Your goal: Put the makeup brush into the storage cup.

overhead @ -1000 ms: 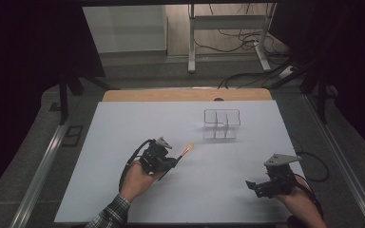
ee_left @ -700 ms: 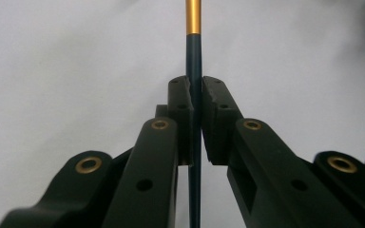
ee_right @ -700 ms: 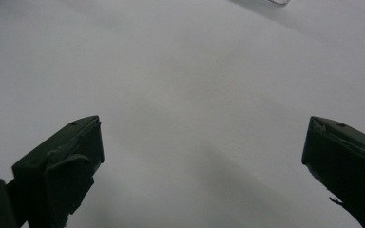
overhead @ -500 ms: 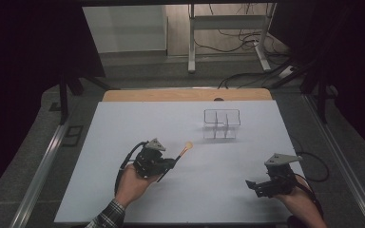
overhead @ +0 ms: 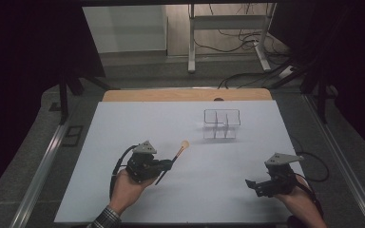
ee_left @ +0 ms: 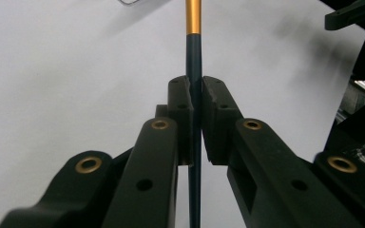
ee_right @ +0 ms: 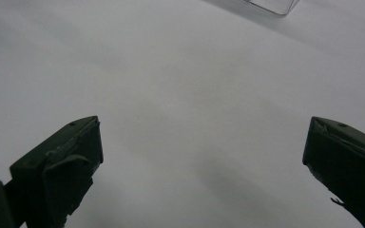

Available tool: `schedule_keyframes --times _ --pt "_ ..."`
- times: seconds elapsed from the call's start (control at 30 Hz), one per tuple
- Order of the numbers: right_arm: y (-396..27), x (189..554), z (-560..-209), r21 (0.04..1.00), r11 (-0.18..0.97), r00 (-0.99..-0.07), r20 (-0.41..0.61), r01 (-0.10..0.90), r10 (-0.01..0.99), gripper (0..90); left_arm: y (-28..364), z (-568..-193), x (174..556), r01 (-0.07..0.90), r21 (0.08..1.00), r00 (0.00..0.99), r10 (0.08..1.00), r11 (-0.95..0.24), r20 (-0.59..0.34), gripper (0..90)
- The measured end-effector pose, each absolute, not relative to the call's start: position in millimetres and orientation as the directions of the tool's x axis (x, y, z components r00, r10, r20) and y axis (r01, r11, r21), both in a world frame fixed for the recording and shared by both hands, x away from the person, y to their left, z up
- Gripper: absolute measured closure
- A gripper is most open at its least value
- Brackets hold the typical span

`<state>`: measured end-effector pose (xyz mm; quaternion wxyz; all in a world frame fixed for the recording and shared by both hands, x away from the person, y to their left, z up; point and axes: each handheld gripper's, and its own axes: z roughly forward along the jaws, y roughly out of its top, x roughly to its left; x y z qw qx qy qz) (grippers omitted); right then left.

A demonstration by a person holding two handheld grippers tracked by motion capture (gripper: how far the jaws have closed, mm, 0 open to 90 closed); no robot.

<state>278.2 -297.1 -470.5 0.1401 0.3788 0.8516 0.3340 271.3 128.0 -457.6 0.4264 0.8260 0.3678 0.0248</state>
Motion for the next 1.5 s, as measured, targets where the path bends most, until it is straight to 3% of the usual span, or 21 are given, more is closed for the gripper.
schedule_keyframes --times 0.57,1.5 --pt "-296.4 276.9 -463.8 0.728 0.444 -0.683 0.046 0.523 0.729 0.0 131.0 -456.3 253.0 0.517 0.792 0.760 0.600 -0.325 -0.250 83.4" --pt "-278.3 281.6 -457.8 0.795 0.354 -0.709 0.132 0.493 0.692 0.0 121.6 -464.9 259.5 0.495 0.805 0.795 0.544 -0.326 -0.269 83.3"
